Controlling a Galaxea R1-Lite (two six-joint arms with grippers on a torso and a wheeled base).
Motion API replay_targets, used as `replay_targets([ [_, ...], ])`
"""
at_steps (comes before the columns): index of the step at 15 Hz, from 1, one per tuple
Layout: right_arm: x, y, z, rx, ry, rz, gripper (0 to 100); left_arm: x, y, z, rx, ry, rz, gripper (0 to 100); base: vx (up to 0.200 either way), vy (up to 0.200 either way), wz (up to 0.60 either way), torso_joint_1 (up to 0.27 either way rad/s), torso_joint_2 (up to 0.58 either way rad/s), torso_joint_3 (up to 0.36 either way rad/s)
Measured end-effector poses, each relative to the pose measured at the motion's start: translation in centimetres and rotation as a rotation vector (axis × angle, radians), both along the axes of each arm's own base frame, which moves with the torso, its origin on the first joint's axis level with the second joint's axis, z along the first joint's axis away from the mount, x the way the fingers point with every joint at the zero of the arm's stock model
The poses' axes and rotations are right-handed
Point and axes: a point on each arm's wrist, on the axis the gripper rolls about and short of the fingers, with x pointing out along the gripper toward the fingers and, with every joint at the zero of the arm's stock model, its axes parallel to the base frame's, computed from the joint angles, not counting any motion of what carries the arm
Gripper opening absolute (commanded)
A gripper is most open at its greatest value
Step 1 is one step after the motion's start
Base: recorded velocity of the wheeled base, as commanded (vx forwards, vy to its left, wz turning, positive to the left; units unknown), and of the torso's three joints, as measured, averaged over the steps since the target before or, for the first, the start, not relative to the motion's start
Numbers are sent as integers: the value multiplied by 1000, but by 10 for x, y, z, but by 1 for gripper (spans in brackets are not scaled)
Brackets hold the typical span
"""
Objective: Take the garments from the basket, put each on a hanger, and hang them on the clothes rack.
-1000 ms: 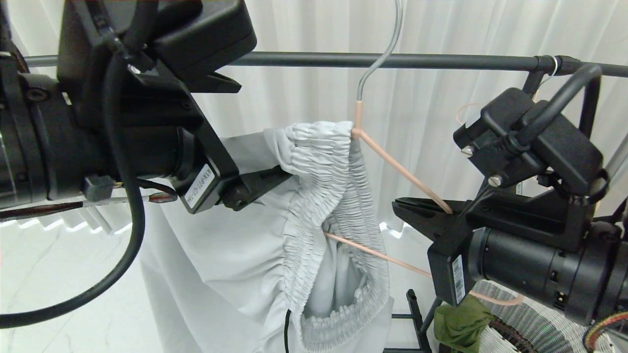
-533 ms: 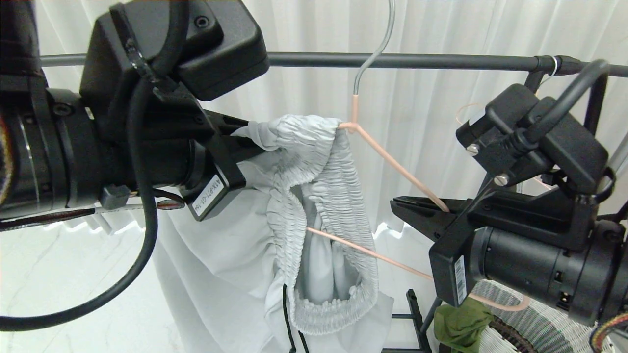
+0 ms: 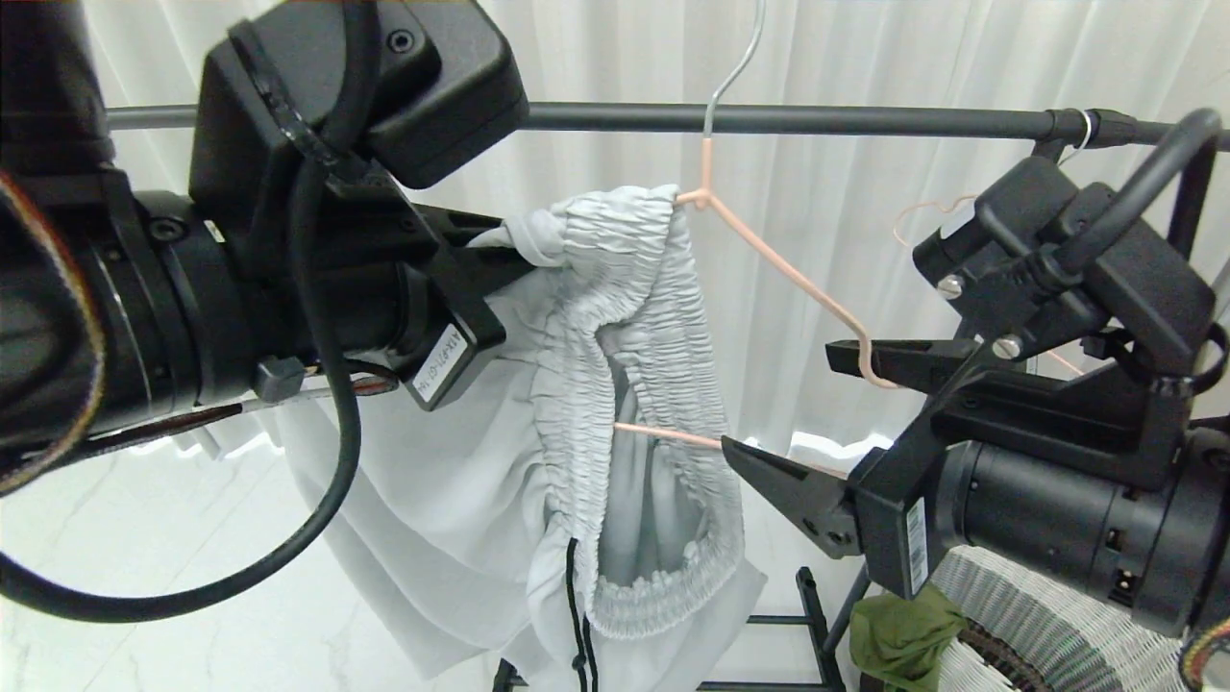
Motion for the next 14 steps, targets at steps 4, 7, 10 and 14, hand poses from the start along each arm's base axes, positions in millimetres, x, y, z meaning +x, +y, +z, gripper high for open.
replay_targets([
  [4,18,-26,-1,-34,-35,-110,100,1,14,-11,77,-79,24,0,0,0,0,0,0,0],
  [7,30,-53,-1,-42,-49,-210,100,-4,21,-10,42,-120,36,0,0,0,0,0,0,0],
  [10,29,-65,-2,-31,-49,-241,100,0,27,-6,-34,-221,80,0,0,0,0,0,0,0],
  [14,18,-53,-4,59,29,-156,100,6,33,-5,-89,-288,113,0,0,0,0,0,0,0],
])
